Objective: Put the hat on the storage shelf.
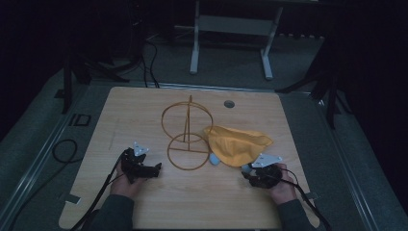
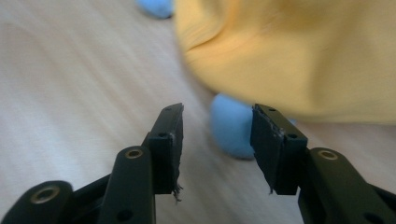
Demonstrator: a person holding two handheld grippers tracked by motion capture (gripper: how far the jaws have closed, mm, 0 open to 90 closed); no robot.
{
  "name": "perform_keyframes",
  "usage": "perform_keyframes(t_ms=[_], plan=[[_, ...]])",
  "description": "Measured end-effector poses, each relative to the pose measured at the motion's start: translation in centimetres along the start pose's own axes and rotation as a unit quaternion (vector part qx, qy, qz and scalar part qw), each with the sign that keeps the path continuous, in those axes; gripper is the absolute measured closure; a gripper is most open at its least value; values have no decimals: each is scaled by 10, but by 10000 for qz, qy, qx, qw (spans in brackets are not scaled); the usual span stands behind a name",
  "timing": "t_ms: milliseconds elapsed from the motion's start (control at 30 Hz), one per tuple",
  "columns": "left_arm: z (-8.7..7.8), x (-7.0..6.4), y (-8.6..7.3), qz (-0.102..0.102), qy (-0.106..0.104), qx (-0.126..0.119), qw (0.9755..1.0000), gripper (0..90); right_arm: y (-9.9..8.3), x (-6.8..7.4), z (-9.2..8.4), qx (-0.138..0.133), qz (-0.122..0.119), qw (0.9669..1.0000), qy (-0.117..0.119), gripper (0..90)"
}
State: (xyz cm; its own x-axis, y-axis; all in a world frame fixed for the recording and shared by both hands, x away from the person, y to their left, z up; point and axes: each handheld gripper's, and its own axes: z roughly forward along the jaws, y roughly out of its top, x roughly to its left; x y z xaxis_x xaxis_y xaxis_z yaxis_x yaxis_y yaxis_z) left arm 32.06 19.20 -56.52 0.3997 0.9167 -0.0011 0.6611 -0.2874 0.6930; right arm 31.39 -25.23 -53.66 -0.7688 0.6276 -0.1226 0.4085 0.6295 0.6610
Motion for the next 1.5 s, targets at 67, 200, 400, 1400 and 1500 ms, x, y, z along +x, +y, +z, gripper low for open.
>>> perform_keyframes(t_ms=[67,200,400,1400,1500], plan=[[0,0,0,-2,-1,-1,10000,19,2,5,2,82,-88,9997,215,552],[0,0,0,-1,0,-1,10000,19,7,12,1,-56,-307,9993,221,537],[0,0,0,6,1,5,10000,19,12,-1,4,-242,-317,9992,-94,502],[0,0,0,9,-4,6,10000,19,25,-8,-6,-368,196,9990,-181,839],[0,0,0,8,-4,7,10000,19,31,-10,-14,-468,166,9986,-178,840]])
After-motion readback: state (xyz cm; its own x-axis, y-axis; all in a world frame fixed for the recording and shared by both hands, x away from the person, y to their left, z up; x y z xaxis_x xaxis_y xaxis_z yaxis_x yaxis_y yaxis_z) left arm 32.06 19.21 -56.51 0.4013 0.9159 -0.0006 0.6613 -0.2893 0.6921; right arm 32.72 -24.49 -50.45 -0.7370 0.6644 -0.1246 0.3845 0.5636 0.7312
